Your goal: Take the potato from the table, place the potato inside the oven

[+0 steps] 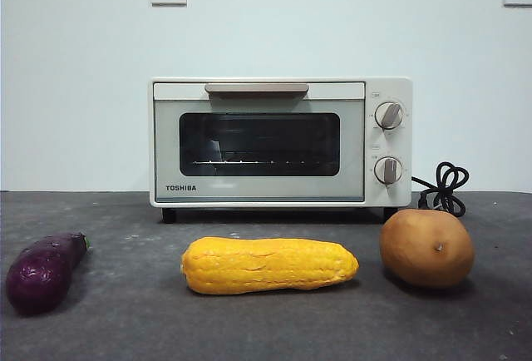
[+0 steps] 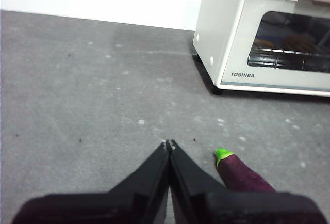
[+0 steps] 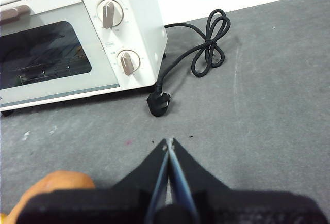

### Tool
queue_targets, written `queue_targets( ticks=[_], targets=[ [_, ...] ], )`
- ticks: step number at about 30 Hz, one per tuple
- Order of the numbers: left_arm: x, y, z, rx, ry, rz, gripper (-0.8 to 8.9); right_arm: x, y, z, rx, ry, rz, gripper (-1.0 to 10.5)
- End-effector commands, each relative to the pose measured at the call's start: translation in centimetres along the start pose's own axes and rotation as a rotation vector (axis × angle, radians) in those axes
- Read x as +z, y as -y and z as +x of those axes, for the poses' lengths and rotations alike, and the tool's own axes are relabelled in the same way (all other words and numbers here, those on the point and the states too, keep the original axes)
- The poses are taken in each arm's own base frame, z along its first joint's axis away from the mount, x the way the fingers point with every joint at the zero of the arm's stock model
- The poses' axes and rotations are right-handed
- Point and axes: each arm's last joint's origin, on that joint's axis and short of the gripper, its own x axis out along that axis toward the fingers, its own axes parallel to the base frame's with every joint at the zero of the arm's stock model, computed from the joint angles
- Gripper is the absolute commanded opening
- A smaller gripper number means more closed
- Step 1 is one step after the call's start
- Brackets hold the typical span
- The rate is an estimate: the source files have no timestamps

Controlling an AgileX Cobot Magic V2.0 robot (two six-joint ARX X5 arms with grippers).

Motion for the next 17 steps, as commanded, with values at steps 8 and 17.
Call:
queue_targets(
  ticks=[8,17],
  targets=[
    [0.1,0.3,-0.1,-0.088,-0.030,-0.136,-0.07,0.9,-0.3,-0.3,0.040,0.009,0.161,-0.1],
    [4.0,1.1,-2.2,-0.118,-0.010,-0.158,-0.07,5.7,-1.4,-1.5,0.088,-0.009,0.177,-0.1]
  ],
)
